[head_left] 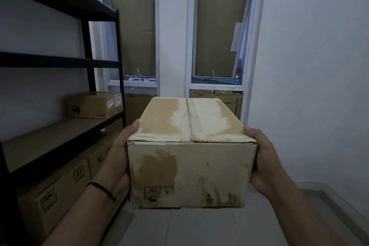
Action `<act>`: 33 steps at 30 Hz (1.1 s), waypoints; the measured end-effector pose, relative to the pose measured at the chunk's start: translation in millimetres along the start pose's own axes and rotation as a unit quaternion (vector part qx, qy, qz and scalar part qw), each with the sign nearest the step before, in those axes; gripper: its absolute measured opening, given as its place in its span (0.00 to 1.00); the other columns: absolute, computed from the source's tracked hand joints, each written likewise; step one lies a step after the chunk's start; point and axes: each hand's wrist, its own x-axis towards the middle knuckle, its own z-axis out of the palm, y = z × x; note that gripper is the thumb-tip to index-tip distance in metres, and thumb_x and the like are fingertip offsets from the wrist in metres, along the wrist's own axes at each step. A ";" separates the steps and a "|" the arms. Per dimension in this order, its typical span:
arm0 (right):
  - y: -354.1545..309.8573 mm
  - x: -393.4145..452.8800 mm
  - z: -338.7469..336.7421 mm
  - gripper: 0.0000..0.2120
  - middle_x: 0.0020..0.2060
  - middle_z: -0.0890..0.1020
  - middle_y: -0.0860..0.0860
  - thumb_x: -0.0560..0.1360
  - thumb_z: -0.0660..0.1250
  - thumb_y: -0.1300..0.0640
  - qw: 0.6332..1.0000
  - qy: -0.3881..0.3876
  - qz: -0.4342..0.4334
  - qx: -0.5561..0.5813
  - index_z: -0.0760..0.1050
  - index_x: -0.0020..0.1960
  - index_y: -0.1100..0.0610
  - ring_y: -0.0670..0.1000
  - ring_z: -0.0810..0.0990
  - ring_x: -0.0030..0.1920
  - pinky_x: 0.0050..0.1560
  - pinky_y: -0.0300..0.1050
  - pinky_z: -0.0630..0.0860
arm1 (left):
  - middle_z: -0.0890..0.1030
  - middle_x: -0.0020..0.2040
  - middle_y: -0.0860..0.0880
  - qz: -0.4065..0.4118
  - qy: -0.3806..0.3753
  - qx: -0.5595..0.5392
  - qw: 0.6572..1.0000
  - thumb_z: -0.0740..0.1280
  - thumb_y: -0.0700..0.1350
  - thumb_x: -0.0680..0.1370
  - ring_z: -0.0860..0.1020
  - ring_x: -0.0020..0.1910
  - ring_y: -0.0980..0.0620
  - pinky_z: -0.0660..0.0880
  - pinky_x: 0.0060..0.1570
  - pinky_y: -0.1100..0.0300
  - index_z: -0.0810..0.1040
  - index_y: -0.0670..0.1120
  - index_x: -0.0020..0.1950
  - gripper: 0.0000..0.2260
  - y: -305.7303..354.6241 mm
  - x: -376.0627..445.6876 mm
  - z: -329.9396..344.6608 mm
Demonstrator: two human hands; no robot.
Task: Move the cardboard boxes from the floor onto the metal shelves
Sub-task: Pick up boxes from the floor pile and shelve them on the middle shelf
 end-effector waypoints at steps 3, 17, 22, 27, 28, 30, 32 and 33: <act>9.9 43.8 6.9 0.18 0.41 0.86 0.55 0.78 0.57 0.47 1.000 0.000 0.007 0.015 0.80 0.53 0.58 0.52 0.84 0.36 0.30 0.42 0.79 | 0.84 0.51 0.42 0.005 0.006 0.008 1.000 0.62 0.54 0.73 0.84 0.41 0.44 0.81 0.36 0.53 0.78 0.45 0.63 0.21 3.6 46.0 -15.6; 37.5 219.0 0.4 0.19 0.41 0.86 0.57 0.78 0.56 0.48 0.998 -0.042 0.024 0.047 0.79 0.55 0.59 0.53 0.85 0.36 0.30 0.42 0.79 | 0.81 0.59 0.40 0.006 0.032 0.009 0.999 0.62 0.55 0.75 0.82 0.49 0.42 0.81 0.43 0.51 0.75 0.45 0.67 0.23 -6.9 196.8 -59.6; 46.9 297.8 -14.4 0.18 0.41 0.86 0.57 0.78 0.57 0.47 0.994 -0.075 0.050 0.054 0.80 0.53 0.58 0.54 0.85 0.35 0.31 0.44 0.80 | 0.81 0.59 0.40 0.029 0.082 0.032 0.996 0.66 0.59 0.71 0.81 0.52 0.41 0.78 0.53 0.48 0.78 0.45 0.63 0.26 -22.8 254.1 -67.6; 49.5 386.9 -20.1 0.18 0.46 0.86 0.57 0.78 0.58 0.48 0.991 -0.108 0.066 0.041 0.80 0.55 0.57 0.54 0.85 0.39 0.36 0.45 0.79 | 0.81 0.58 0.39 0.049 0.133 0.016 0.990 0.66 0.60 0.72 0.82 0.51 0.41 0.78 0.53 0.47 0.79 0.44 0.62 0.26 -32.2 315.5 -69.7; 50.1 403.0 -20.4 0.18 0.47 0.85 0.57 0.78 0.58 0.48 0.991 -0.109 0.072 0.038 0.81 0.54 0.56 0.54 0.85 0.40 0.39 0.46 0.78 | 0.82 0.57 0.39 0.055 0.143 0.015 0.988 0.63 0.59 0.73 0.82 0.49 0.41 0.80 0.49 0.48 0.80 0.44 0.61 0.24 -34.3 326.4 -70.9; 52.9 437.2 -18.5 0.17 0.48 0.85 0.57 0.77 0.58 0.49 0.990 -0.117 0.074 0.035 0.83 0.51 0.55 0.54 0.84 0.42 0.44 0.48 0.75 | 0.83 0.53 0.40 0.066 0.166 0.005 0.984 0.61 0.58 0.75 0.83 0.45 0.42 0.82 0.42 0.50 0.83 0.44 0.56 0.22 -36.1 345.5 -72.2; 58.9 468.5 -10.8 0.17 0.51 0.85 0.58 0.77 0.59 0.48 0.988 -0.129 0.085 0.026 0.83 0.51 0.56 0.55 0.84 0.44 0.48 0.50 0.75 | 0.84 0.48 0.40 0.090 0.190 0.004 0.978 0.60 0.57 0.76 0.84 0.41 0.43 0.81 0.35 0.53 0.86 0.44 0.47 0.20 -35.0 360.6 -77.1; 66.0 484.7 -4.5 0.17 0.51 0.84 0.58 0.77 0.59 0.48 0.985 -0.142 0.096 0.020 0.83 0.52 0.56 0.56 0.84 0.45 0.49 0.50 0.75 | 0.85 0.46 0.41 0.101 0.207 0.007 0.973 0.60 0.56 0.76 0.84 0.39 0.44 0.81 0.33 0.54 0.87 0.45 0.44 0.20 -33.7 367.4 -83.7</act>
